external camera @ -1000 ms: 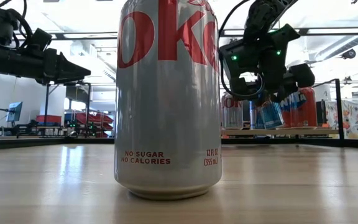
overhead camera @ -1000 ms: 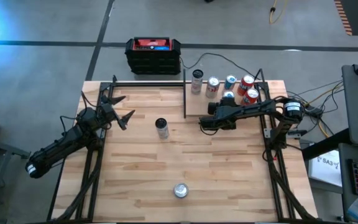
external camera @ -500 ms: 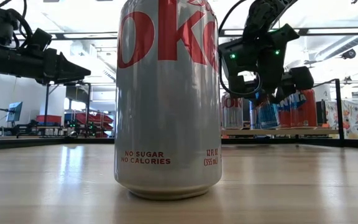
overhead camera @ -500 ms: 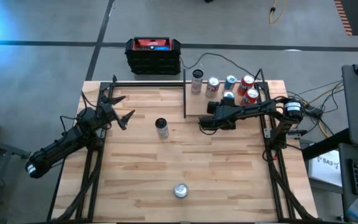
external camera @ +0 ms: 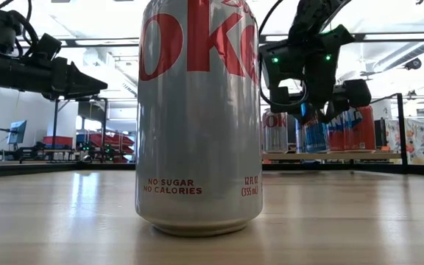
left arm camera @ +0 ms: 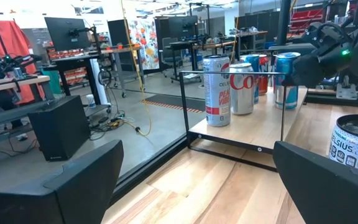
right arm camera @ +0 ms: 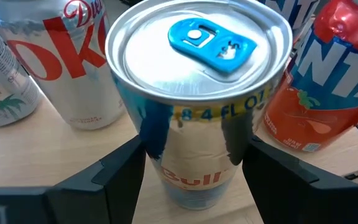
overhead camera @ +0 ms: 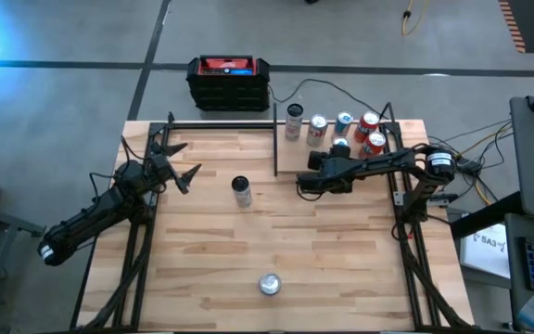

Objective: Place canned beverage on shelf
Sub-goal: Put the blue soda can on the shelf aligned with the other blue soda can

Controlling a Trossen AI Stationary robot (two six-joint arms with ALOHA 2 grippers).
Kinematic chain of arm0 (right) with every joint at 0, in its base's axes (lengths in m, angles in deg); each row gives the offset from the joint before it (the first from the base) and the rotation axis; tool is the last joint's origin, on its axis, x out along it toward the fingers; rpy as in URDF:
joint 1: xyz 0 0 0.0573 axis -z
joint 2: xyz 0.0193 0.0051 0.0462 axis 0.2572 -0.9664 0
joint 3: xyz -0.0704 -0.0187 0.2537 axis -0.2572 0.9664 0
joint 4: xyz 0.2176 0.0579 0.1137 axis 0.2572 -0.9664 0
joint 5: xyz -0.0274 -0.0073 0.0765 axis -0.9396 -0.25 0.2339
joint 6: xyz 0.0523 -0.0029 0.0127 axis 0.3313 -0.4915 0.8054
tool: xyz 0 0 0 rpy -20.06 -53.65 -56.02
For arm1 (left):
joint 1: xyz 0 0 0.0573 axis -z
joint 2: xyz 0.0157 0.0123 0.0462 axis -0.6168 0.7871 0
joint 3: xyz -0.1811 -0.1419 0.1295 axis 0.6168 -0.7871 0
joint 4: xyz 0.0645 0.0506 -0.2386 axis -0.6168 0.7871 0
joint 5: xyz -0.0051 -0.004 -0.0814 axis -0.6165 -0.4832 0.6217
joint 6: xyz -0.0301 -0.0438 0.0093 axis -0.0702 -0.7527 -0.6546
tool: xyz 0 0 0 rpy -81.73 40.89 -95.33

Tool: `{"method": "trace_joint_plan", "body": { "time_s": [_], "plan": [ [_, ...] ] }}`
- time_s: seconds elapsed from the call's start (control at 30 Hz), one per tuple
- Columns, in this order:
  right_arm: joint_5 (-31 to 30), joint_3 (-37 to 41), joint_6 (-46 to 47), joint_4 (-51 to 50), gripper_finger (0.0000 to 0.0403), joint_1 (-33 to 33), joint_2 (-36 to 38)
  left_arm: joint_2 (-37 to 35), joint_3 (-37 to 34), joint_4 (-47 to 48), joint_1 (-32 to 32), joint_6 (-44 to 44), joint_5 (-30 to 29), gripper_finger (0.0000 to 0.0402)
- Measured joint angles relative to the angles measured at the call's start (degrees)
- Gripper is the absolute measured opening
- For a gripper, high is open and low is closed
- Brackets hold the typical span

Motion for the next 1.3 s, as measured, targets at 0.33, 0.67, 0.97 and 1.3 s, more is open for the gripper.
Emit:
{"method": "trace_joint_plan", "body": {
  "time_s": [0.33, 0.67, 0.97, 1.3],
  "plan": [
    [-0.66, -0.02, -10.92, 3.00, 0.0240, 0.02, 0.00, 0.00, 0.01, 0.00, 0.02, -0.01, 0.02, 0.0398],
    [-1.07, -0.02, -10.74, 2.55, 0.0251, 0.02, -0.04, 0.01, 0.00, 0.00, 0.01, 0.00, 0.01, 0.0398],
    [-0.55, 0.00, -12.55, 2.39, 0.0251, 0.00, 0.04, 0.01, 0.00, 0.00, 0.01, -0.01, 0.00, 0.0398],
    [-0.18, 0.07, -9.62, -1.00, 0.0251, 0.12, 0.07, 0.00, 0.01, 0.01, 0.00, -0.01, 0.00, 0.0398]
  ]
}}
